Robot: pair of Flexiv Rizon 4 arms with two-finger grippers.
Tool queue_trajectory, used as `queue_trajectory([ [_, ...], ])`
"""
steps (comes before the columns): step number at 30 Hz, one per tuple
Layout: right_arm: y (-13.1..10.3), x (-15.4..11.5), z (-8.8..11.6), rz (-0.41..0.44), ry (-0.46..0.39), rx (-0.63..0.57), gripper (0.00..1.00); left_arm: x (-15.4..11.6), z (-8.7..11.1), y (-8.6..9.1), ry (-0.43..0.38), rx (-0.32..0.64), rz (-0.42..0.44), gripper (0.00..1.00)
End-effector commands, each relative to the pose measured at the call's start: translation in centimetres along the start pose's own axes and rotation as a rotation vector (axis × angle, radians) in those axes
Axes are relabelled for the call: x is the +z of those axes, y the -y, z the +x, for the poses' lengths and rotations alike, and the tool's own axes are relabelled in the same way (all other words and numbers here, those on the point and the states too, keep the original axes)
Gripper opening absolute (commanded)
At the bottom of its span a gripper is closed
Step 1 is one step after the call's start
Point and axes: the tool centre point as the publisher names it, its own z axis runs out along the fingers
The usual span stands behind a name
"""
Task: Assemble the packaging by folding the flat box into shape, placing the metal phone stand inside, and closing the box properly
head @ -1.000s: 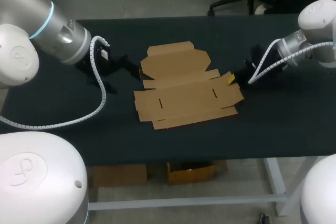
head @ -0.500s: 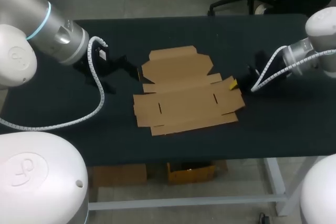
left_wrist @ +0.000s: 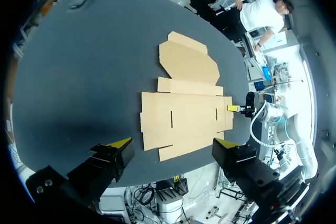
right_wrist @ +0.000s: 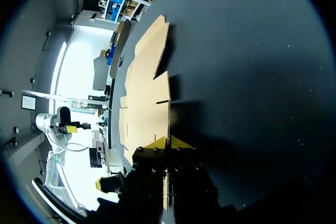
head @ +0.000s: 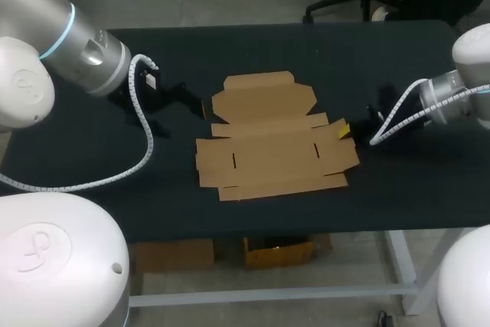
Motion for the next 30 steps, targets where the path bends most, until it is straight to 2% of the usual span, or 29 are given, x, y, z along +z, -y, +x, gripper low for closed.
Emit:
queue_trajectory([
  [1,0.5,-0.3,-0.2,-0.015,-0.006,0.002,0.00,0.0,0.2,0.0,0.005,0.001,0.000,1.00],
  [20,2.2,-0.8,-0.2,-0.014,-0.027,0.015,0.00,0.5,0.4,-0.1,0.001,0.000,-0.009,1.00],
  [30,2.8,-0.8,-0.2,-0.066,-0.037,0.045,0.00,0.6,0.4,-0.2,-0.001,-0.001,-0.012,1.00],
])
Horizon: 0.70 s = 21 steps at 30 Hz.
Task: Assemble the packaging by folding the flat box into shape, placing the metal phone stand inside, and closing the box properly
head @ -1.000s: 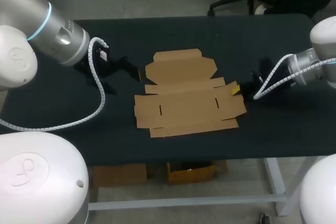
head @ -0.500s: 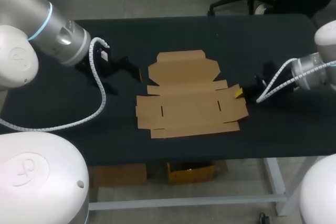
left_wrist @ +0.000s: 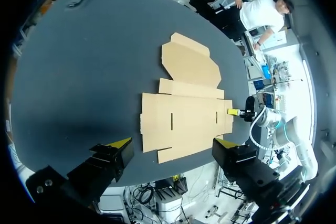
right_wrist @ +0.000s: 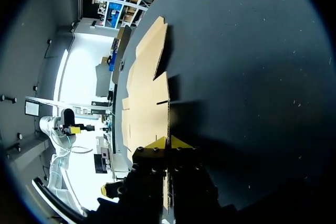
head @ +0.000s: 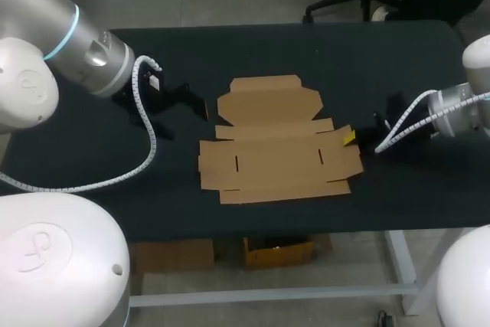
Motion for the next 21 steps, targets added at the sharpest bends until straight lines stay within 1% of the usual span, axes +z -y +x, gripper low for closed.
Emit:
queue_trajectory([
  [1,0.87,-0.13,-0.05,-0.022,-0.007,0.000,0.00,0.06,0.01,0.03,0.003,0.000,-0.001,1.00],
  [21,0.55,0.16,-0.13,-0.003,-0.009,0.005,0.00,-0.05,-0.24,0.20,0.004,-0.003,0.000,1.00],
])
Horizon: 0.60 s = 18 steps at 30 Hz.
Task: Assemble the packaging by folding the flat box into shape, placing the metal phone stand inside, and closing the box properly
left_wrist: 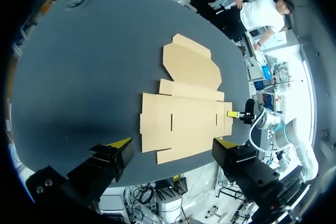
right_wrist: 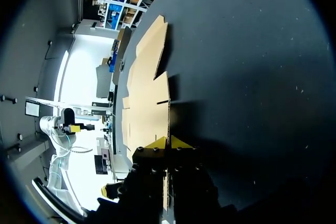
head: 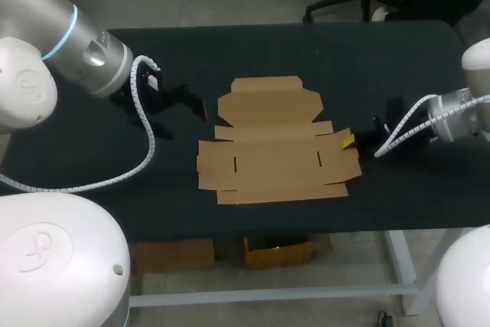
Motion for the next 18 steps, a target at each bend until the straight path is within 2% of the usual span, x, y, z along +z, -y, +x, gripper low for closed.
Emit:
queue_trajectory([
  [1,-0.06,-0.07,-0.12,0.005,-0.006,0.002,0.00,0.09,0.02,0.11,0.003,-0.001,-0.002,1.00],
  [18,0.36,-0.01,-0.18,-0.003,-0.015,0.017,0.00,0.12,-0.01,0.20,0.002,-0.003,-0.002,1.00],
])
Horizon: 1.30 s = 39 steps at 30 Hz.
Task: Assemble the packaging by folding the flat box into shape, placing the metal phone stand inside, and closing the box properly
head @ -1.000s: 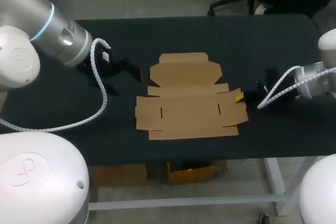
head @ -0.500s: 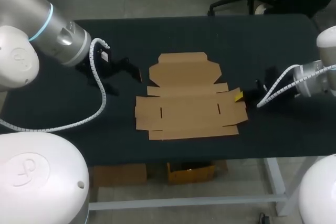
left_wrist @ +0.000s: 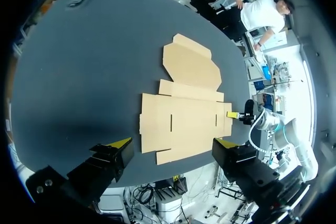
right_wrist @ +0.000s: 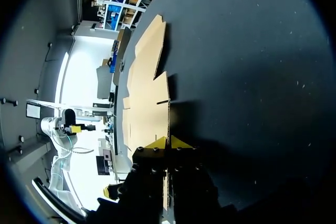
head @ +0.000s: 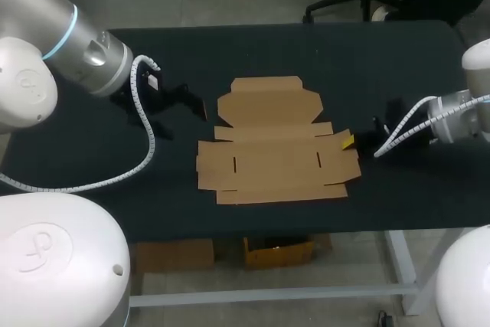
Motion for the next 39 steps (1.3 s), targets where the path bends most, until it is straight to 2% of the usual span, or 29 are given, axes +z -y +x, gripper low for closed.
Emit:
queue_trajectory([
  [1,0.2,-0.2,-0.1,-0.005,-0.006,0.000,0.00,0.0,0.0,0.1,0.003,0.001,-0.001,1.00],
  [7,0.5,-0.2,-0.1,-0.009,-0.008,0.010,0.00,0.0,0.0,0.0,0.003,0.001,0.000,1.00],
  [8,0.6,-0.2,-0.2,-0.012,-0.008,0.014,0.19,0.0,0.0,0.1,0.003,0.001,0.000,1.00],
  [9,0.7,-0.4,-0.2,-0.017,-0.009,0.018,0.31,0.0,0.0,0.1,0.003,0.001,0.000,1.00],
  [11,1.0,-0.8,-0.1,-0.024,-0.007,0.019,0.45,-0.1,0.0,0.1,0.003,0.000,0.000,1.00],
  [12,1.1,-1.2,0.1,-0.029,-0.003,0.019,0.56,-0.1,0.0,0.2,0.003,0.000,0.000,1.00],
  [13,1.1,-1.6,0.2,-0.033,0.011,0.013,0.59,-0.1,0.0,0.2,0.003,0.000,0.001,1.00],
  [17,1.3,-2.8,0.6,-0.040,0.028,0.008,0.54,-0.2,0.1,0.2,0.004,0.002,0.002,1.00],
  [27,1.0,-5.3,1.2,-0.048,0.064,-0.012,0.52,0.0,0.1,0.4,0.004,0.000,0.000,1.00],
  [39,-0.4,-7.8,2.1,-0.073,0.084,-0.049,0.40,-0.4,0.1,0.7,0.017,0.005,0.005,1.00],
])
